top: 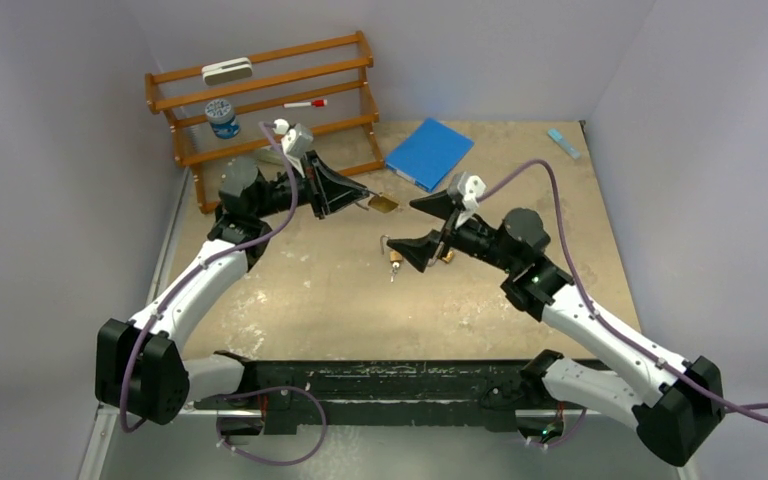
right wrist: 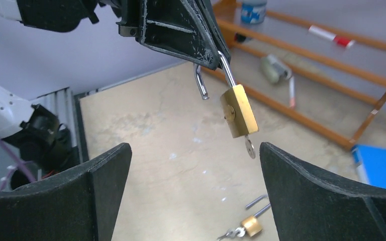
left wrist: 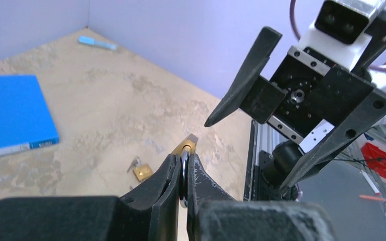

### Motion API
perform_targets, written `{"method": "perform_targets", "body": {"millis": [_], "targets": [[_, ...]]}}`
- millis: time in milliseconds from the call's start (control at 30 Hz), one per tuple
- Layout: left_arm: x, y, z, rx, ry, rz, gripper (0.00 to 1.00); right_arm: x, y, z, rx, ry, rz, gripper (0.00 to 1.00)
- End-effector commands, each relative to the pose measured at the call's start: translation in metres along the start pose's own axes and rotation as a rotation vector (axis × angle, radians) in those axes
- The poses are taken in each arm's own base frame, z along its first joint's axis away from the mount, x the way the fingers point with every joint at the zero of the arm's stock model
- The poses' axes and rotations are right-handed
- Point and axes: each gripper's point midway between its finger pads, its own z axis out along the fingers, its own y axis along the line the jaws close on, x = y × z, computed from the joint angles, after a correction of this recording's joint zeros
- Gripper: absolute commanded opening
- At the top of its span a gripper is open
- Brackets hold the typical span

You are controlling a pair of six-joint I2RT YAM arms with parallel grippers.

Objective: Lock with the key
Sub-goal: Pick up the lock from the center of the board.

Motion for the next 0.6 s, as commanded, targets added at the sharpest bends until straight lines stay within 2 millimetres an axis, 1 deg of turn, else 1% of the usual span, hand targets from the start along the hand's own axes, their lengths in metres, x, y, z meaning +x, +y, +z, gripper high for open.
{"method": "perform_targets", "body": {"millis": [0, 100, 200, 333, 467, 567], "targets": [[-0.064, -0.039, -0.004, 0.098, -0.234, 0.160, 0.00, -0.062, 0.006, -0.014, 0.001, -0.334, -0.199, 0.99], [-0.069, -0.050, -0.005, 0.142, -0.240, 0.177, 0.00, -0.059, 0.013, -0.008, -0.073, -0.273, -0.203, 0.99], [-0.066, -0.055, -0.004, 0.180, -0.197, 0.185, 0.00, -0.058, 0.024, 0.001, -0.173, -0.245, -0.176, 0.99], [-0.064, -0.069, -0.006, 0.242, -0.139, 0.229, 0.00, -0.059, 0.030, 0.003, -0.224, -0.236, -0.165, 0.99], [-0.057, -0.071, -0.009, 0.242, -0.077, 0.282, 0.00, -0.061, 0.037, -0.001, -0.265, -0.242, -0.166, 0.99], [-0.056, -0.075, -0.009, 0.259, -0.072, 0.292, 0.00, -0.057, 0.039, 0.005, -0.298, -0.231, -0.153, 0.99]]}}
